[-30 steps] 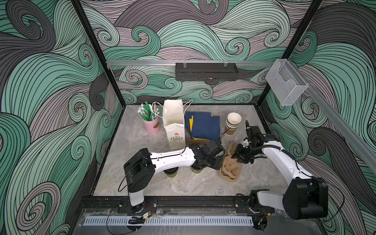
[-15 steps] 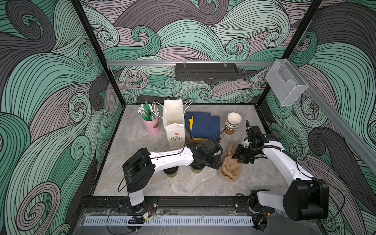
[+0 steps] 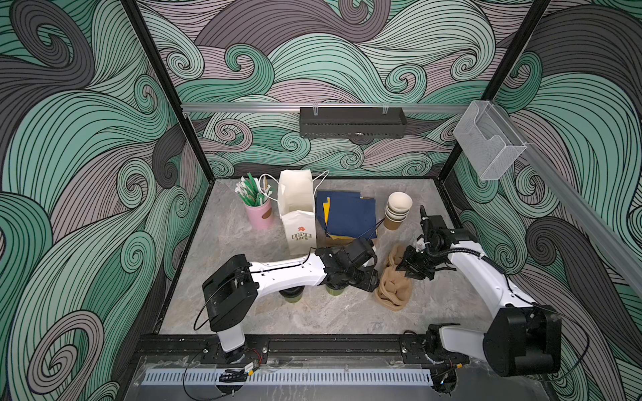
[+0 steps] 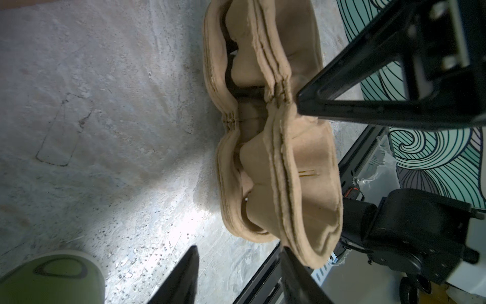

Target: Pack the takeout coffee

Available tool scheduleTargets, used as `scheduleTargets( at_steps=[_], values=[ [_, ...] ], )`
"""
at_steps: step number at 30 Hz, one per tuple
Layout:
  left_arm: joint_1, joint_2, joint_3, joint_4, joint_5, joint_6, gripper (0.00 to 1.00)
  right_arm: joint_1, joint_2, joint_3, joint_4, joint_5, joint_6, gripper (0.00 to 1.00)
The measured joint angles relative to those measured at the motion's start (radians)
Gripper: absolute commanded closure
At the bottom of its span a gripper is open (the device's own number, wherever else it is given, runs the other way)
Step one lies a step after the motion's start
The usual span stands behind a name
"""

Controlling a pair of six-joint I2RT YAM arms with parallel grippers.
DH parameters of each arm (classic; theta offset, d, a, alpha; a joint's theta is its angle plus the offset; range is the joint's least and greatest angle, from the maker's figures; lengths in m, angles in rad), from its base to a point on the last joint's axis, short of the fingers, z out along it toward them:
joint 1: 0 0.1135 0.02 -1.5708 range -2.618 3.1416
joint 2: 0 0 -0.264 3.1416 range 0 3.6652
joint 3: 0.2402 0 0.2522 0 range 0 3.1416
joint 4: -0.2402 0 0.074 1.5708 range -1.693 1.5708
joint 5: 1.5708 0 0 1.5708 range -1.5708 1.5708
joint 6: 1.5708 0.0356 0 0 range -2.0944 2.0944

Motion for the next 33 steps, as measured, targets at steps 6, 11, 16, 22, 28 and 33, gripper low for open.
scheduleTargets(
  at_steps=[6, 11, 16, 22, 28, 33],
  values=[
    [0.0, 0.0, 0.001, 0.007, 0.005, 0.002, 0.46, 0.0, 0.0, 0.0, 0.0, 0.0, 0.0, 0.7],
    [0.0, 0.007, 0.014, 0.006, 0.008, 0.004, 0.46, 0.0, 0.0, 0.0, 0.0, 0.0, 0.0, 0.7],
    [0.0, 0.03, 0.034, 0.0, 0.02, 0.01, 0.47, -0.002, 0.0, 0.0, 0.0, 0.011, 0.0, 0.7],
    [0.005, 0.065, 0.068, -0.035, 0.023, 0.012, 0.51, -0.005, -0.002, 0.002, -0.005, 0.03, 0.0, 0.7],
    [0.011, 0.071, 0.069, -0.056, 0.011, 0.01, 0.52, -0.005, -0.04, 0.029, -0.039, 0.035, 0.003, 0.7],
    [0.011, 0.07, 0.069, -0.056, -0.001, 0.011, 0.5, -0.005, -0.056, 0.032, -0.056, 0.047, 0.003, 0.71]
  ],
)
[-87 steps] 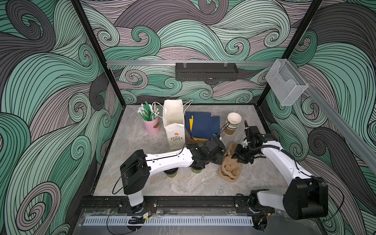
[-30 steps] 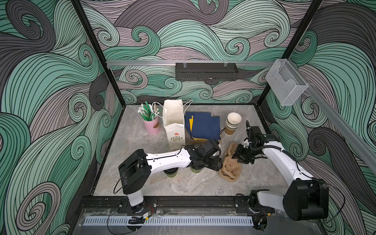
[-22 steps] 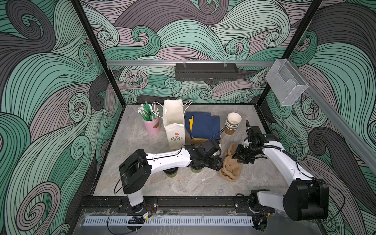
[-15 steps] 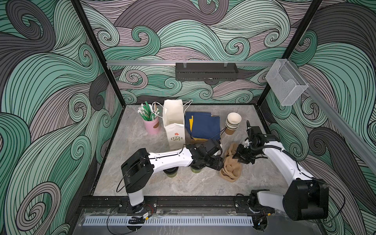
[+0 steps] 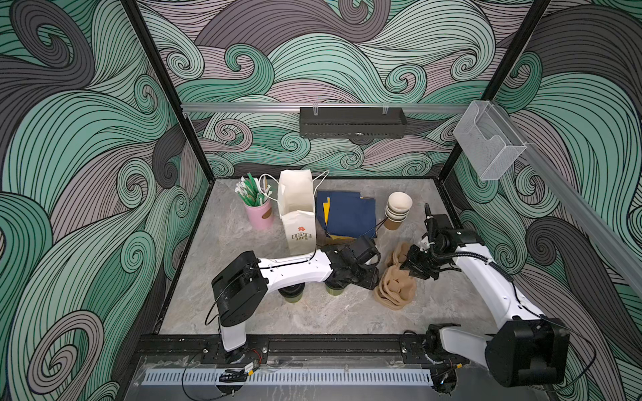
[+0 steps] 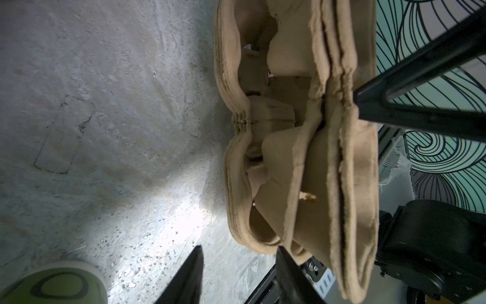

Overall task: Pack the takeout coffee
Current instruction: 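Lift the top carrier off the stack with the right gripper while the left withdraws, then grip the white paper bag rim with the left gripper while the right carries the carrier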

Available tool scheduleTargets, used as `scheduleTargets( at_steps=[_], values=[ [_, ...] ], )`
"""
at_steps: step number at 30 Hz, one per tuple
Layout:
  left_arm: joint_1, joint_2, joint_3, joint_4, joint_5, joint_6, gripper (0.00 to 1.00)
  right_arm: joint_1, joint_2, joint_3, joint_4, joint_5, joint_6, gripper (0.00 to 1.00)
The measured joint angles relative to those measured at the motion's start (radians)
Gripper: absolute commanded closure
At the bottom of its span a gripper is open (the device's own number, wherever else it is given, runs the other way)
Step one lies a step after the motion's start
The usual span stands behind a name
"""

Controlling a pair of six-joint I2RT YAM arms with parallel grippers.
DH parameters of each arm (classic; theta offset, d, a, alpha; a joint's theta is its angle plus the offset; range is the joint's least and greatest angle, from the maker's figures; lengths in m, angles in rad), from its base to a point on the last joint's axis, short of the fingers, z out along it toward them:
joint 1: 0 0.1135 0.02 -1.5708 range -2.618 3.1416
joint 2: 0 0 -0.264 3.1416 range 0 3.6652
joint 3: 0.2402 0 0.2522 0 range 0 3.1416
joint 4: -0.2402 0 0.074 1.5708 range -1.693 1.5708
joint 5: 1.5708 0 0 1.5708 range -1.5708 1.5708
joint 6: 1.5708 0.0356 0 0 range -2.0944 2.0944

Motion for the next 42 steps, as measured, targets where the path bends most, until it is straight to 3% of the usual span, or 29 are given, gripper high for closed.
scheduleTargets(
  at_steps=[8, 13, 21, 25, 30, 35, 38, 42],
  values=[
    [0.0, -0.039, -0.008, 0.012, -0.029, 0.025, 0.47, 0.0, -0.038, 0.07, -0.066, 0.036, -0.011, 0.7],
    [0.0, -0.206, -0.117, 0.116, -0.117, 0.066, 0.44, 0.0, -0.1, 0.155, -0.131, 0.073, -0.038, 0.7],
    [-0.001, -0.547, -0.153, 0.163, -0.451, 0.158, 0.38, 0.02, -0.134, 0.282, -0.273, 0.089, -0.052, 0.7],
    [0.016, -0.679, -0.088, 0.082, -0.644, 0.216, 0.35, 0.082, -0.131, 0.379, -0.336, 0.101, -0.047, 0.7],
    [0.148, -0.708, 0.13, -0.167, -0.78, 0.227, 0.34, 0.203, -0.076, 0.535, -0.416, 0.131, -0.026, 0.7],
    [0.319, -0.679, 0.318, -0.436, -0.802, 0.208, 0.3, 0.329, 0.026, 0.742, -0.468, 0.168, 0.0, 0.7],
    [0.46, -0.652, 0.358, -0.532, -0.725, 0.203, 0.25, 0.382, 0.079, 0.844, -0.485, 0.182, 0.014, 0.7],
    [0.653, -0.591, 0.358, -0.59, -0.526, 0.188, 0.2, 0.436, 0.147, 0.952, -0.498, 0.19, 0.029, 0.7]
  ],
)
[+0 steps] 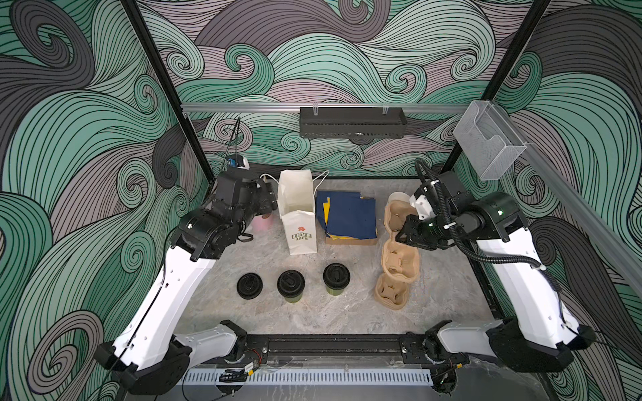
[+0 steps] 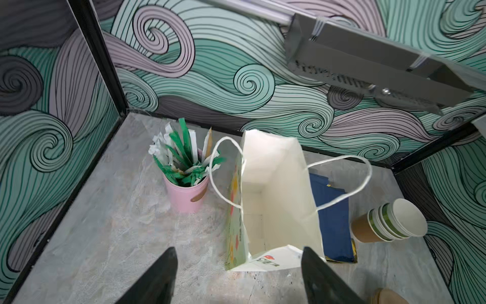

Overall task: Pack the takeout coffee
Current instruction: 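Grip the white paper bag rim with the left gripper while the right carries the carrier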

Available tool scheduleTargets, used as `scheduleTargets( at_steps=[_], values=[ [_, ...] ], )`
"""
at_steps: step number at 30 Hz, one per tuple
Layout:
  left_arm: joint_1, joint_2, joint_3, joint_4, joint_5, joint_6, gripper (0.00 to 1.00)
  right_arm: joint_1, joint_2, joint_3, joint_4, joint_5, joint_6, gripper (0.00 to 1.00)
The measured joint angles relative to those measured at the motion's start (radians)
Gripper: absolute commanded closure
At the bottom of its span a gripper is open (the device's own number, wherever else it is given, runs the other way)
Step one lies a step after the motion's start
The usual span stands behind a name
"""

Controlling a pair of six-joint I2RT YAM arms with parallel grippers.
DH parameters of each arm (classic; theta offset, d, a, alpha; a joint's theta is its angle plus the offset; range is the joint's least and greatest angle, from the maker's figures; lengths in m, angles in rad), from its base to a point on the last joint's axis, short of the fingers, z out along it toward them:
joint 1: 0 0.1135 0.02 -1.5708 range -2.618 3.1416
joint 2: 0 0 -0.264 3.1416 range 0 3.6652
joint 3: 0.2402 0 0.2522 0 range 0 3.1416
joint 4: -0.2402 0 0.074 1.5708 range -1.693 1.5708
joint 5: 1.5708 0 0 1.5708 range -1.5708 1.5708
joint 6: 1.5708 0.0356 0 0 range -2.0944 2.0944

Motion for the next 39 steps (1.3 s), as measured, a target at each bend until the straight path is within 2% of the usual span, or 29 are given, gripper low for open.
scheduleTargets(
  at_steps=[4, 8, 13, 16, 21, 31, 39],
  values=[
    [0.13, 0.088, -0.016, 0.005, 0.196, -0.018, 0.17, 0.05, 0.08, 0.113, -0.011, 0.0, 0.01, 0.7],
    [0.219, 0.145, -0.053, 0.034, 0.334, -0.032, 0.16, 0.086, 0.15, 0.214, -0.014, -0.002, 0.018, 0.7],
    [0.283, 0.195, -0.081, 0.094, 0.457, -0.042, 0.2, 0.119, 0.207, 0.295, -0.013, -0.006, 0.021, 0.7],
    [0.29, 0.227, -0.081, 0.131, 0.51, -0.044, 0.25, 0.13, 0.225, 0.318, -0.014, -0.007, 0.021, 0.7],
    [0.291, 0.298, -0.077, 0.167, 0.578, -0.039, 0.32, 0.135, 0.245, 0.338, -0.014, -0.008, 0.021, 0.7],
    [0.296, 0.375, -0.072, 0.183, 0.634, -0.031, 0.65, 0.149, 0.257, 0.351, -0.016, -0.006, 0.021, 0.71],
    [0.296, 0.346, -0.092, 0.225, 0.641, -0.041, 0.81, 0.172, 0.272, 0.352, -0.006, -0.005, 0.024, 0.71]
  ],
)
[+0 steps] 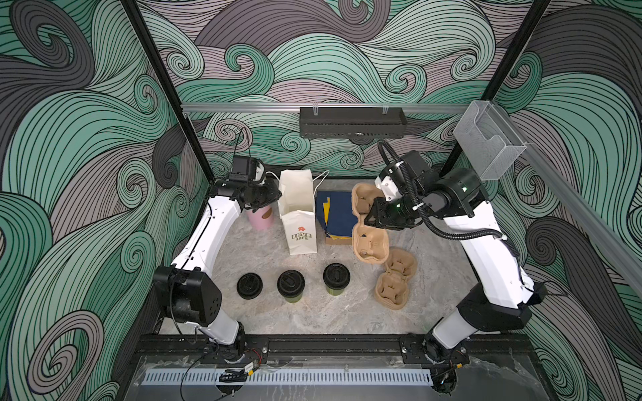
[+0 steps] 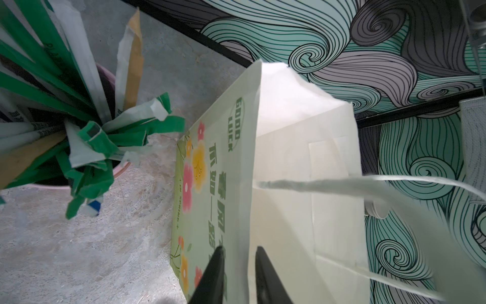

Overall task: Pack the takeout coffee
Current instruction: 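Grip the white paper bag rim with the left gripper while the right carries the carrier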

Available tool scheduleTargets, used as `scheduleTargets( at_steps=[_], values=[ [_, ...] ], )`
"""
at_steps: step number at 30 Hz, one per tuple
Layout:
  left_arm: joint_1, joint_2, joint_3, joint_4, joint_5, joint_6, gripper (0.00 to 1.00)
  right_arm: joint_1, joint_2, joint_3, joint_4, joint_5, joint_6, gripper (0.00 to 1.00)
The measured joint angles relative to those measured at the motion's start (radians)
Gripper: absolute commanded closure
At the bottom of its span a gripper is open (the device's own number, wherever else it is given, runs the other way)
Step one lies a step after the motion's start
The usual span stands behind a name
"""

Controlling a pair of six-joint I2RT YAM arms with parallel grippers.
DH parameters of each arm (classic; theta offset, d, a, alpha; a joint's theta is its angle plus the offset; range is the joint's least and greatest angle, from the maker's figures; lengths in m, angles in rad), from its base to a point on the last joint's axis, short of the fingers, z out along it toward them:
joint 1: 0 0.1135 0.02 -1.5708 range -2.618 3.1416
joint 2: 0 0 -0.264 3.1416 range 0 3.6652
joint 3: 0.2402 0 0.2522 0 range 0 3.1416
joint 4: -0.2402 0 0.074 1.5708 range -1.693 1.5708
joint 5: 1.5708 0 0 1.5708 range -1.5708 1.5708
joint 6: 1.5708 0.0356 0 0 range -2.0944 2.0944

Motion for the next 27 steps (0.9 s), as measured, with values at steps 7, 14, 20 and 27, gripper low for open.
scheduleTargets(
  at_steps=[7, 14, 20, 27],
  values=[
    [0.0, -0.056, -0.036, 0.02, 0.004, -0.007, 0.85, 0.041, 0.03, 0.003, 0.009, 0.009, 0.009, 0.71],
    [0.0, -0.058, -0.051, 0.022, -0.005, -0.006, 0.66, 0.06, 0.037, 0.01, 0.016, 0.026, 0.02, 0.72],
    [-0.001, -0.058, -0.052, 0.022, -0.011, 0.002, 0.77, 0.071, 0.037, 0.01, 0.017, 0.032, 0.027, 0.72],
    [-0.001, -0.058, -0.067, 0.023, -0.01, 0.013, 0.81, 0.089, 0.037, 0.013, 0.023, 0.037, 0.042, 0.72]
  ],
)
